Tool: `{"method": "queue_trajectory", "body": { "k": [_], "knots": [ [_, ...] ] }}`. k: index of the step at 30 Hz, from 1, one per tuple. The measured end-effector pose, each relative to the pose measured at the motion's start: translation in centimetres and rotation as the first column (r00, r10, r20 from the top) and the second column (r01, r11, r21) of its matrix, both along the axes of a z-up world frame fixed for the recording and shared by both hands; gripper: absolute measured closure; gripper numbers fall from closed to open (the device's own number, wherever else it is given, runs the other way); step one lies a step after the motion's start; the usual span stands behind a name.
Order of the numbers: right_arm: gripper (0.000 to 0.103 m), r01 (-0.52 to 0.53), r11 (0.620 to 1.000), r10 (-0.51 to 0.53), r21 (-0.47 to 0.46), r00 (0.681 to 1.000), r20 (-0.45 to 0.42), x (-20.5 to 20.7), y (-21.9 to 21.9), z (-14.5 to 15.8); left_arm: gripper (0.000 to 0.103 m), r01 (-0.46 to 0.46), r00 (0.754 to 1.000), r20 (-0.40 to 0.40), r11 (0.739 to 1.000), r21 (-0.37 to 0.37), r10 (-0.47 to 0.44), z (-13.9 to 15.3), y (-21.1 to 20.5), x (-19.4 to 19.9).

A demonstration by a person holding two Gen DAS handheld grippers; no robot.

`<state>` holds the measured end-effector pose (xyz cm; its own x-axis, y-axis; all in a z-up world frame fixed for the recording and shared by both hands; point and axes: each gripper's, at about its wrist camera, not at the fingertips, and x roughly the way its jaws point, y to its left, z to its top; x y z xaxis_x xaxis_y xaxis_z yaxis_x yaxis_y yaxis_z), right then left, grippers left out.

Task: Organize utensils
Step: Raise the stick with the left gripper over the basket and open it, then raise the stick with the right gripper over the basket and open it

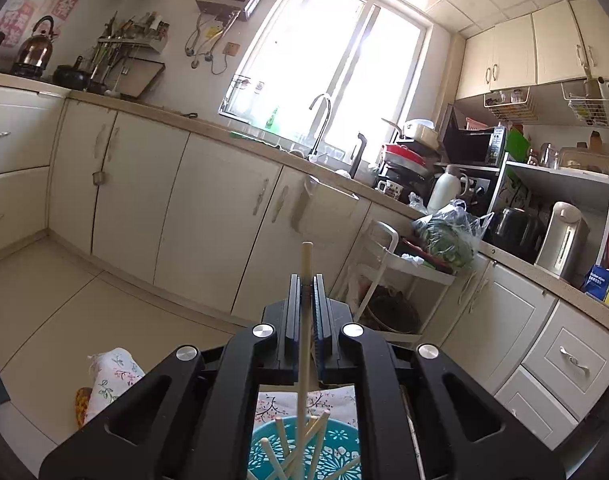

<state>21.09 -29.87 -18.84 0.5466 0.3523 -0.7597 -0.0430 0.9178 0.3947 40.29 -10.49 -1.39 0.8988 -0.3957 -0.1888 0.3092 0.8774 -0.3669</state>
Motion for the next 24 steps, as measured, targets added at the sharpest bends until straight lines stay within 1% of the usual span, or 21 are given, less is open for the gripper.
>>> {"method": "queue_trajectory", "body": {
  "k": [3,5,8,11,12,13,14,15,16,17,18,19,20,21,22,23,24],
  "knots": [
    [0.097,0.000,1.000,0.000,0.001,1.000,0.000,0.0,0.0,0.0,0.098,0.014,1.000,-0.010,1.000,0.027,-0.014,-0.2,-0.4,0.0],
    [0.097,0.000,1.000,0.000,0.001,1.000,-0.001,0.0,0.0,0.0,0.098,0.036,0.999,-0.029,0.997,0.072,-0.034,-0.4,-1.0,-0.1],
    [0.097,-0.001,1.000,0.001,0.005,1.000,-0.002,0.0,0.0,0.0,0.098,0.069,0.996,-0.063,0.991,0.114,-0.062,-0.9,-1.5,-0.6],
    [0.096,-0.004,1.000,0.004,0.008,1.000,-0.005,0.0,-0.1,0.0,0.097,0.061,0.996,-0.068,0.990,0.129,-0.053,-1.1,-0.4,-2.1],
    [0.095,-0.008,1.000,0.008,0.004,1.000,-0.005,0.0,0.0,0.1,0.095,0.051,0.997,-0.069,0.990,0.129,-0.042,-1.2,0.4,-2.9],
    [0.092,-0.013,1.000,0.013,-0.001,1.000,-0.003,0.0,0.1,0.1,0.093,0.041,0.997,-0.069,0.991,0.125,-0.033,-1.2,1.1,-3.5],
    [0.091,-0.025,0.999,0.025,-0.020,1.000,0.000,0.0,0.5,0.3,0.085,0.021,0.997,-0.071,0.993,0.120,-0.013,-1.5,2.4,-4.6],
    [0.091,-0.035,0.998,0.035,-0.051,0.999,0.004,0.0,0.9,0.4,0.070,-0.002,0.997,-0.073,0.993,0.118,0.010,-1.8,3.5,-5.5],
    [0.091,-0.048,0.994,0.049,-0.093,0.999,0.009,0.0,1.4,0.6,0.060,-0.029,0.996,-0.076,0.993,0.115,0.038,-2.1,4.4,-6.3],
    [0.095,-0.067,0.986,0.070,-0.155,0.997,0.015,-0.1,2.1,0.7,0.046,-0.071,0.993,-0.088,0.991,0.110,0.081,-3.1,5.8,-7.6],
    [0.098,-0.080,0.969,0.087,-0.232,0.996,0.021,-0.2,2.9,0.8,0.044,-0.088,0.989,-0.106,0.990,0.112,0.099,-3.9,6.7,-8.3],
    [0.098,-0.086,0.956,0.096,-0.282,0.995,0.024,-0.2,3.5,1.0,0.043,-0.090,0.984,-0.143,0.989,0.121,0.107,-5.2,7.4,-8.8],
    [0.098,-0.085,0.954,0.096,-0.288,0.995,0.025,-0.3,3.5,1.0,0.043,-0.085,0.978,-0.177,0.988,0.129,0.107,-6.5,7.8,-9.1],
    [0.098,-0.079,0.959,0.089,-0.272,0.996,0.024,-0.3,3.3,0.9,0.043,-0.080,0.969,-0.220,0.987,0.143,0.110,-8.1,8.1,-9.5],
    [0.098,-0.067,0.971,0.073,-0.230,0.997,0.017,-0.2,2.7,0.9,0.043,-0.074,0.959,-0.261,0.985,0.157,0.114,-9.7,8.3,-9.7],
    [0.097,-0.045,0.986,0.046,-0.160,0.999,0.002,-0.2,1.6,0.8,0.043,-0.062,0.944,-0.309,0.984,0.169,0.113,-11.6,8.3,-9.9],
    [0.097,-0.013,0.996,0.013,-0.087,1.000,-0.006,-0.2,0.4,0.8,0.042,-0.053,0.933,-0.341,0.983,0.175,0.111,-13.0,8.3,-10.2]
  ]
}}
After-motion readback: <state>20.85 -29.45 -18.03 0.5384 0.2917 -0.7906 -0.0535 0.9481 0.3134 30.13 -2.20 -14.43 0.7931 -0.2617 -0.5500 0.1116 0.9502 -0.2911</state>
